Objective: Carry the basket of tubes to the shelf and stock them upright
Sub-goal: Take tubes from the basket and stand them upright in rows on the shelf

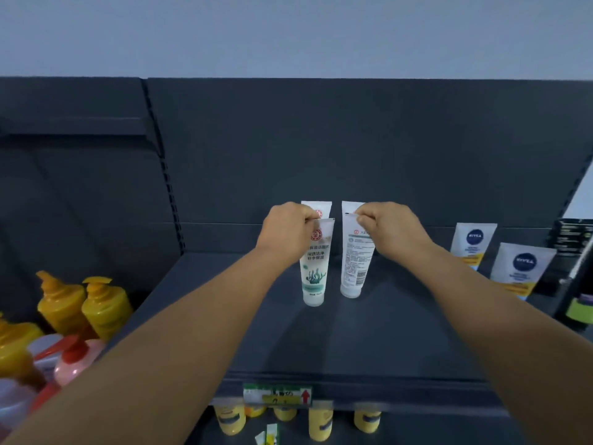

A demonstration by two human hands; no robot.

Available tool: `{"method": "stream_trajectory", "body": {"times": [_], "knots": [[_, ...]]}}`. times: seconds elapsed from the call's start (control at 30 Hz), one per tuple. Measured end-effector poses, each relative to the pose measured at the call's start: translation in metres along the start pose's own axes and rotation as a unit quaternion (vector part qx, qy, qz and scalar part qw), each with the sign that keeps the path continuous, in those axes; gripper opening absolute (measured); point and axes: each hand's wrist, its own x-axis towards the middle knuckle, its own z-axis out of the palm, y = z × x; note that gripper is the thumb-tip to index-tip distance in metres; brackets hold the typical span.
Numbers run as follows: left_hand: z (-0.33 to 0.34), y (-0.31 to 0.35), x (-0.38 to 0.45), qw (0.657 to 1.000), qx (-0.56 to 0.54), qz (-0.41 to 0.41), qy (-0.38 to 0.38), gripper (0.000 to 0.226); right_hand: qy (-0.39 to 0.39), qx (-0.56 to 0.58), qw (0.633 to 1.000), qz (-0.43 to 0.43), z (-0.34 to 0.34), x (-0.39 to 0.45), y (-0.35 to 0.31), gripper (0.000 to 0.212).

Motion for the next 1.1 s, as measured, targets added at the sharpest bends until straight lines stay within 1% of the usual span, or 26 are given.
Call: {"method": "stream_trajectory", "body": {"times": [0.23, 0.4, 0.5, 0.57, 0.6, 0.7, 0.77, 0.83, 0.93, 1.0, 1.1], "knots": [[0.019, -0.006, 0.034, 1.000, 0.012, -0.011, 0.005, 0.027, -0.025, -0.013, 1.000, 0.006, 0.013, 0.033, 0.010, 0.024], [0.031, -0.015, 0.041, 0.999, 0.008, -0.026, -0.021, 0.026, -0.050, -0.027, 0.998, 0.018, 0.028, 0.038, 0.018, 0.026], [0.028, -0.014, 0.040, 0.999, -0.008, -0.034, -0.038, 0.027, -0.050, -0.043, 0.997, 0.034, 0.029, 0.036, 0.017, 0.026], [0.022, -0.010, 0.035, 0.999, 0.000, -0.027, -0.048, 0.031, -0.049, -0.040, 0.997, 0.033, 0.026, 0.031, 0.011, 0.029], [0.017, -0.009, 0.030, 0.998, 0.004, -0.022, -0.050, 0.035, -0.046, -0.039, 0.998, 0.027, 0.024, 0.027, 0.007, 0.034], [0.002, -0.007, 0.007, 0.998, 0.038, 0.005, -0.051, 0.048, -0.029, -0.032, 0.999, -0.007, 0.019, 0.007, -0.010, 0.049], [-0.011, -0.008, -0.015, 0.996, 0.073, 0.023, -0.048, 0.052, -0.029, -0.030, 0.999, -0.023, 0.019, -0.012, -0.025, 0.056], [-0.026, -0.010, -0.042, 0.992, 0.105, 0.029, -0.060, 0.056, -0.037, -0.030, 0.998, -0.038, 0.022, -0.034, -0.043, 0.063], [-0.045, -0.018, -0.088, 0.984, 0.153, 0.039, -0.086, 0.064, -0.050, -0.003, 0.997, -0.054, 0.032, -0.076, -0.071, 0.063], [-0.055, -0.029, -0.122, 0.976, 0.189, 0.041, -0.104, 0.068, -0.074, -0.005, 0.995, -0.063, 0.041, -0.107, -0.091, 0.064], [-0.066, -0.047, -0.175, 0.967, 0.221, 0.029, -0.127, 0.073, -0.134, -0.014, 0.989, -0.069, 0.059, -0.151, -0.118, 0.071]]}}
